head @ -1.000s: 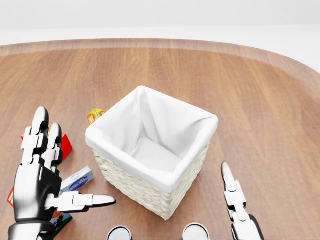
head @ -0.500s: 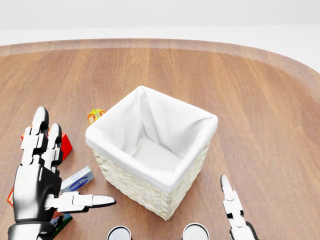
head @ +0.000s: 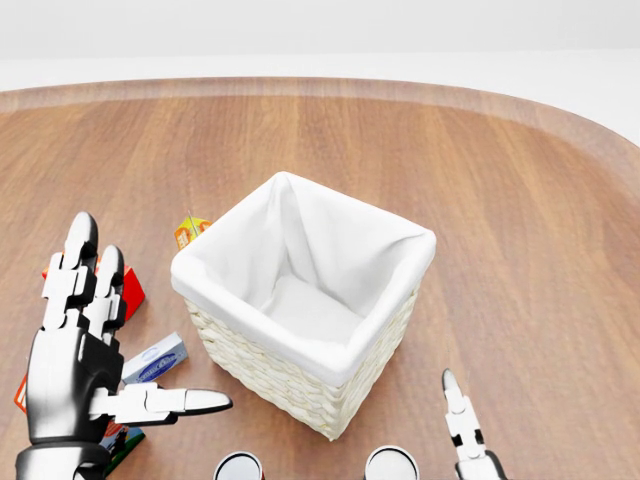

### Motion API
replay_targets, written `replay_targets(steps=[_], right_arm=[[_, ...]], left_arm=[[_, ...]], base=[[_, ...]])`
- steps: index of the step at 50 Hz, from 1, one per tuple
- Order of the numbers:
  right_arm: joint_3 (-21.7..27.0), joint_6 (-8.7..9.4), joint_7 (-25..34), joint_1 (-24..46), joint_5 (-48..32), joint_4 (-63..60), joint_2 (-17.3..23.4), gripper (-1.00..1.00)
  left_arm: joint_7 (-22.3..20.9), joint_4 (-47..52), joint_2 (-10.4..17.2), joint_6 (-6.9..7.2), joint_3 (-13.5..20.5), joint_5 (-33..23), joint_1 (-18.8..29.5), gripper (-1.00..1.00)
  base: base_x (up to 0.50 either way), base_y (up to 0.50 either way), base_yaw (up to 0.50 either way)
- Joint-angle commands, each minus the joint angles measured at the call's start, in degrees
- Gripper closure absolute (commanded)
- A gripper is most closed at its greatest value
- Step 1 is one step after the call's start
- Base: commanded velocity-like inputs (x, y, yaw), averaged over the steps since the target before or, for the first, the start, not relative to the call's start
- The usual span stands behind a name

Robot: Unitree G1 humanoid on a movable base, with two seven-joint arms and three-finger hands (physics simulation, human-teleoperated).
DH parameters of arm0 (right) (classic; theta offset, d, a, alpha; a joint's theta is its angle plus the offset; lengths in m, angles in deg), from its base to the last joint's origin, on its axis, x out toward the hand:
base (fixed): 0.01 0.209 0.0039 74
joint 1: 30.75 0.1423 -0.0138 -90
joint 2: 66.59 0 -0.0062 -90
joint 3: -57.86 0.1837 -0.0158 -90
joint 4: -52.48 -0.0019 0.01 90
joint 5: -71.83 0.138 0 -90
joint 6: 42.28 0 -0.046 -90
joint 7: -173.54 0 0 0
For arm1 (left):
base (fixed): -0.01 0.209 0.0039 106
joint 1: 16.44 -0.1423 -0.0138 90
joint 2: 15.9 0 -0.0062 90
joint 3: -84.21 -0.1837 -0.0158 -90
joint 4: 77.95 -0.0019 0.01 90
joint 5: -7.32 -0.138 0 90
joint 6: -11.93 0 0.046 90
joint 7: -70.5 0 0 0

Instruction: Pick up the alphabet soup, and put it in the basket.

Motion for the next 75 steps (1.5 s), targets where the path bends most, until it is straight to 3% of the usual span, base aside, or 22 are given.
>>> replay_targets(steps=[1,48,58,75], right_arm=[[0.76,0.0,-0.43,1.63,-0.94,4.4,-0.45,-1.0],[0.12,0.0,-5.91,8.19,-5.58,21.3,-1.36,-1.0],[-2.27,0.0,-5.66,5.74,-6.26,15.42,-1.54,-1.0],[-4.05,0.0,-7.22,6.47,-6.84,17.57,-1.03,-1.0]], left_arm=[[-0.04,-0.01,-0.01,-0.05,-0.02,-0.02,-0.01,-1.0],[-0.18,-0.76,-0.06,-0.39,-0.45,-0.25,0.01,-1.0],[-0.26,-0.94,-0.07,-0.39,-0.53,-0.27,-0.04,-1.0],[-0.26,-0.84,-0.07,-0.39,-0.48,-0.26,-0.04,-1.0]], base=[[0.0,0.0,0.0],[0.0,0.0,0.0],[0.0,0.0,0.0],[0.0,0.0,0.0]])
